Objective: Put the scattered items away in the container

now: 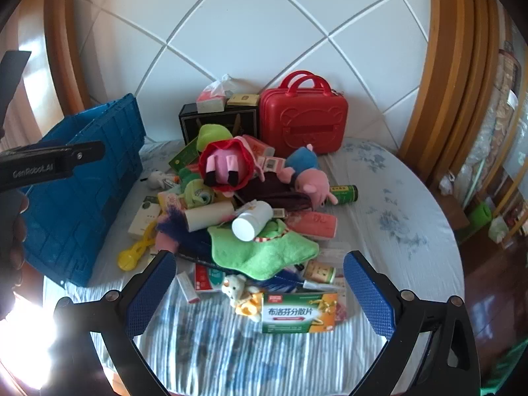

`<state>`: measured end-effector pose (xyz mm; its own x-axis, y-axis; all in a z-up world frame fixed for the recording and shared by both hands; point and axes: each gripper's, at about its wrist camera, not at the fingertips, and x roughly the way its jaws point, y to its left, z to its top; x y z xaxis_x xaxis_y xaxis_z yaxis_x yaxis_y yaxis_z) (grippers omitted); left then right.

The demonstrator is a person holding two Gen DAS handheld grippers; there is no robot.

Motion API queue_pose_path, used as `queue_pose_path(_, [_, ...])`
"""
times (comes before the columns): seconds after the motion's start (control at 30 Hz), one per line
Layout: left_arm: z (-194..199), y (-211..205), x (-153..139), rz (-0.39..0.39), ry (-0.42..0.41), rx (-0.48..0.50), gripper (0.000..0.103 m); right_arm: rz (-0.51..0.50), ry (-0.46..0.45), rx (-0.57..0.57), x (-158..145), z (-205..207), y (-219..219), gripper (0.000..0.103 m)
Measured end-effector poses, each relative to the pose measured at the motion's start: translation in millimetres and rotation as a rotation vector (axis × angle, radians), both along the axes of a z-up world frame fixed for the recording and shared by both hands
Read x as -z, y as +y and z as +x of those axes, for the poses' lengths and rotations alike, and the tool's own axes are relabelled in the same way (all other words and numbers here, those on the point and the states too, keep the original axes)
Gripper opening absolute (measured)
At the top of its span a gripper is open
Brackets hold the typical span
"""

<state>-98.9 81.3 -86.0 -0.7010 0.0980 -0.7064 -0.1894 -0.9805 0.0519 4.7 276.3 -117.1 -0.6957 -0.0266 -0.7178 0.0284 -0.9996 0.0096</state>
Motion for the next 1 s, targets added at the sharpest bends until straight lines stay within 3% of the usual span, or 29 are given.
queue_pose_path(0.27, [-72.5, 60.2, 45.0, -0.055, -0.06, 0.074, 0.103, 0.003, -0.005, -0.083, 39.3, -42.0, 18.9, 0.103])
queue_pose_path(0.57, [-149.4, 98.3, 100.2, -0.091, -0.13, 0.169, 0.103, -0.01, -0.036, -0.157, 97.1, -110.7, 21.1, 0.103])
queue_pose_path(0.83, [-192.6, 114.6, 141.6, -0.063, -0.192, 0.158, 0.103, -0.018, -0.075, -0.185, 135.1, -140.5, 10.4, 0.103])
queue_pose_path(1.0, [-209.6, 126.6, 169.2, -0.1, -0.233, 0.16, 0.103, -0.013, -0.085, -0.193, 152.7, -148.7, 1.8, 0.103])
